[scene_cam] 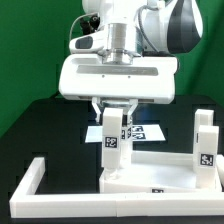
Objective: Assemble desk
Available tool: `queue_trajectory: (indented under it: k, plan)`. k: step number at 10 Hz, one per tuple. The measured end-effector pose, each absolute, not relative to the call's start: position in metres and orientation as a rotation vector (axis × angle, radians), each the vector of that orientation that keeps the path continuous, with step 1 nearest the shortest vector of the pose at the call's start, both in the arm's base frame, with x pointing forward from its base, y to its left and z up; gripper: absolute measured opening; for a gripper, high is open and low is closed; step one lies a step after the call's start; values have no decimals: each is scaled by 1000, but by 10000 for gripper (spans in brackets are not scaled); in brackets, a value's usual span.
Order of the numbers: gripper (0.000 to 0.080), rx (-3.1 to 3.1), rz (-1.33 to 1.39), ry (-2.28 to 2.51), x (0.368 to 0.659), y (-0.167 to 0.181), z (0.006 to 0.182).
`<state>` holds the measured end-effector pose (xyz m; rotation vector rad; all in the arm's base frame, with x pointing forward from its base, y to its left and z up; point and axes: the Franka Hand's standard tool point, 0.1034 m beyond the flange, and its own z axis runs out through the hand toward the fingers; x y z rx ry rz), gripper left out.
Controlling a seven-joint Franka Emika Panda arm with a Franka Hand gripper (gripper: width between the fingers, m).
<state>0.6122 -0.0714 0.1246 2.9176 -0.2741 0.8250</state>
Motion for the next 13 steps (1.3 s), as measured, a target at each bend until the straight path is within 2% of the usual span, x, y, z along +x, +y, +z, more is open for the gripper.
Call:
queue_trajectory:
  k: [7,12,13]
  plan:
    - [290,2909,816,-262,609,-67,111]
    - [290,2900,831,-267,610,-65,109]
    - [474,2900,831,-267,610,-65,109]
